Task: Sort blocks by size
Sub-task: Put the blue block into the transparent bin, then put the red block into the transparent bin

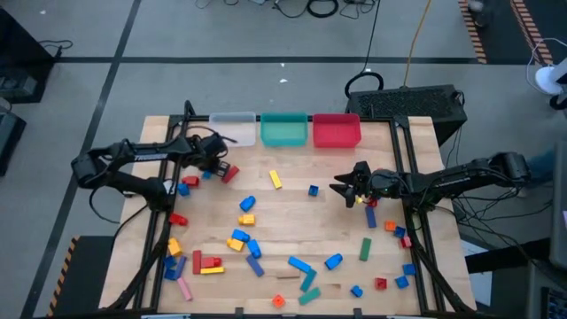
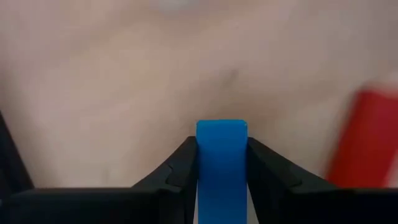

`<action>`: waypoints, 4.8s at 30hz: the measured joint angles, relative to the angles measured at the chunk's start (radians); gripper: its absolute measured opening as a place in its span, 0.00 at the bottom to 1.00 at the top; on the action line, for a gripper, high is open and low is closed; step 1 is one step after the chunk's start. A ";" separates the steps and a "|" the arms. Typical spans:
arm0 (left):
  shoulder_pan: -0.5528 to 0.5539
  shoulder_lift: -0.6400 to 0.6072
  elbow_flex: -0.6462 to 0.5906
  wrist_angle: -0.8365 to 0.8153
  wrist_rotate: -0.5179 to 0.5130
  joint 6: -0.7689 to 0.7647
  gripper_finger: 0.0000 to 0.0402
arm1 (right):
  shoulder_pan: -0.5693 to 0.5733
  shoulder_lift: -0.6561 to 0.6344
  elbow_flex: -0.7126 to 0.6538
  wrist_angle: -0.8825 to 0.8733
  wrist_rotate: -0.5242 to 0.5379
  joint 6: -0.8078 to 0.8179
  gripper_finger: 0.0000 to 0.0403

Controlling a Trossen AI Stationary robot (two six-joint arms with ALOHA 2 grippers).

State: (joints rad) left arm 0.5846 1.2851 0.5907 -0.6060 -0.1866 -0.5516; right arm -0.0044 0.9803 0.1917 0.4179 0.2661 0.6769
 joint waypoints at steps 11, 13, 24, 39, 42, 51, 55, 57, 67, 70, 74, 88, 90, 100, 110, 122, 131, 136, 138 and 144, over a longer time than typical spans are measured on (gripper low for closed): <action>0.018 0.026 0.344 -0.117 -0.026 0.367 0.27 | 0.000 0.000 0.000 -0.003 0.002 0.000 0.54; 0.039 0.050 0.417 -0.108 -0.032 0.450 0.27 | 0.000 0.000 0.000 -0.003 0.002 0.000 0.54; 0.132 0.294 0.612 -0.110 -0.030 0.854 0.27 | 0.000 0.000 0.000 -0.008 -0.001 0.018 0.54; 0.207 0.471 0.612 -0.096 0.022 0.961 0.34 | 0.000 0.000 0.000 -0.050 -0.002 0.014 0.54; 0.215 0.474 0.612 -0.080 0.025 0.961 0.37 | 0.000 0.000 0.000 -0.051 -0.002 0.014 0.54; 0.218 0.457 0.612 -0.076 0.025 0.958 0.39 | 0.000 0.000 0.000 -0.050 -0.001 0.018 0.54; 0.207 0.416 0.612 -0.116 0.020 0.919 0.39 | 0.000 0.000 0.000 -0.050 -0.001 0.018 0.54; 0.197 0.388 0.612 -0.151 0.016 0.869 0.39 | 0.000 0.000 0.000 -0.049 -0.001 0.018 0.54; 0.083 0.247 0.613 -0.361 -0.002 0.602 0.39 | 0.000 0.000 0.000 -0.048 -0.004 0.023 0.54; 0.021 0.233 0.613 -0.436 -0.001 0.510 0.39 | 0.008 0.000 0.000 -0.048 -0.004 0.027 0.54; -0.074 0.233 0.595 -0.476 0.007 0.381 0.39 | 0.023 0.000 0.000 -0.048 -0.006 0.027 0.54; -0.228 0.234 0.430 -0.331 0.063 0.191 0.53 | 0.040 0.000 0.000 -0.049 -0.006 0.041 0.54; -0.219 0.234 0.395 -0.315 0.062 0.192 0.57 | 0.048 0.000 0.000 -0.049 -0.006 0.040 0.54; -0.179 0.234 0.243 -0.120 0.077 0.225 0.61 | 0.059 0.000 0.000 -0.049 -0.006 0.040 0.54; -0.153 0.235 0.158 0.016 0.155 0.225 0.61 | 0.059 0.000 0.000 -0.049 -0.002 0.044 0.54; -0.152 0.234 0.124 0.049 0.161 0.244 0.32 | 0.059 0.016 0.000 -0.023 0.000 -0.031 0.54; -0.146 0.236 0.200 0.006 0.156 0.309 0.27 | 0.073 0.203 0.012 0.161 0.002 -0.041 0.54; -0.144 0.236 0.293 -0.085 0.137 0.358 0.27 | 0.072 0.337 0.099 0.161 0.005 -0.035 0.54; -0.136 0.236 0.334 -0.123 0.117 0.386 0.27 | 0.072 0.396 0.147 0.161 0.010 -0.035 0.54; -0.074 0.236 0.443 -0.202 0.103 0.499 0.27 | 0.073 0.550 0.271 0.148 0.019 -0.035 0.54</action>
State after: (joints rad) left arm 0.5109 1.5208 1.0335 -0.8082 -0.0832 -0.0526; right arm 0.0688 1.5300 0.4625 0.5657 0.2852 0.6422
